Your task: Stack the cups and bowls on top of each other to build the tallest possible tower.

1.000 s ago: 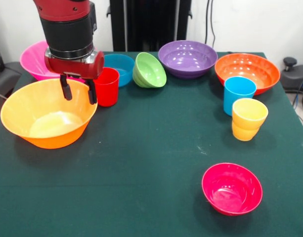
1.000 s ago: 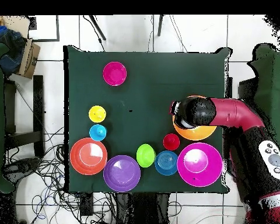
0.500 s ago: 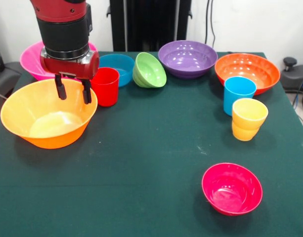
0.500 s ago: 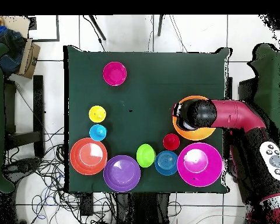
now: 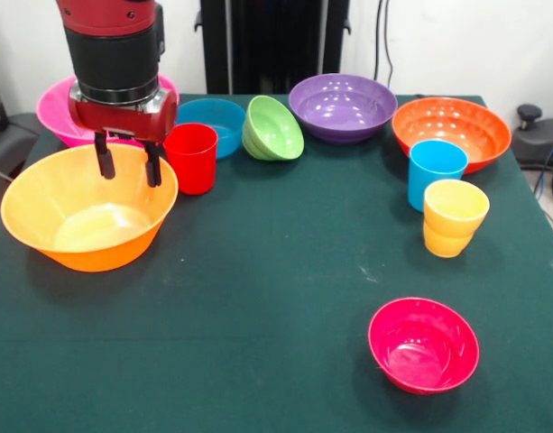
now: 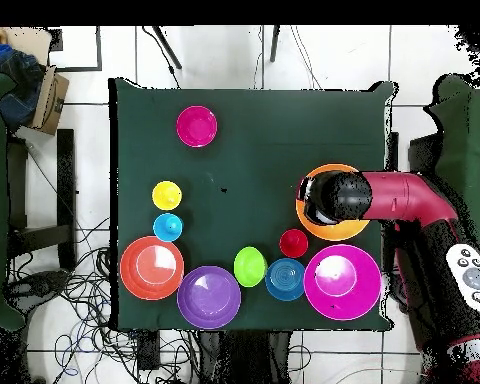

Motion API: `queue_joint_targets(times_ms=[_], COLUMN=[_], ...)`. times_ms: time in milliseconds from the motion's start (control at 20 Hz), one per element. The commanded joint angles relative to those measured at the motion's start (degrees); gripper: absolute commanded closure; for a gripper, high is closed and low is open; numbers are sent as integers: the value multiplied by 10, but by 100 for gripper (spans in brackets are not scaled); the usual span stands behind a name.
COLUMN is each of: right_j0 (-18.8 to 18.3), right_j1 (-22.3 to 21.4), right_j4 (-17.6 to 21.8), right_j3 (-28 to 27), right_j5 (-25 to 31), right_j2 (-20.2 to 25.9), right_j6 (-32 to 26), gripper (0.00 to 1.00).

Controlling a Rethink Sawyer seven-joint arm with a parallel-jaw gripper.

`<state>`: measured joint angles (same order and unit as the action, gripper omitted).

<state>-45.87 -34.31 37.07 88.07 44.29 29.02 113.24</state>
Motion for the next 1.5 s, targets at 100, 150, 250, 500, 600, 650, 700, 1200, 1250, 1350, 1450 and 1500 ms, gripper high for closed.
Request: queue_joint_targets(times_ms=[100,150,250,500,600,650,700,1200,1250,1350,1450,1500], right_j0=[26,29,32,45,53,57,60,96,101,106,104,100], right_j1=[-5,-7,-14,-42,-55,-58,-63,-55,-54,-39,-20,-4], right_j4=[70,72,72,64,59,57,53,24,21,10,-8,-13], right_j3=[26,27,32,40,49,50,51,42,41,32,29,19], right_j5=[3,3,7,25,30,32,36,44,42,39,27,23], right_j2=[4,4,7,16,17,17,18,15,13,11,11,10], right_j6=[-141,-139,-135,-130,-123,-120,-119,-76,-68,-55,-33,-31], gripper=[0,0,0,0,0,0,0,0,0,0,0,0])
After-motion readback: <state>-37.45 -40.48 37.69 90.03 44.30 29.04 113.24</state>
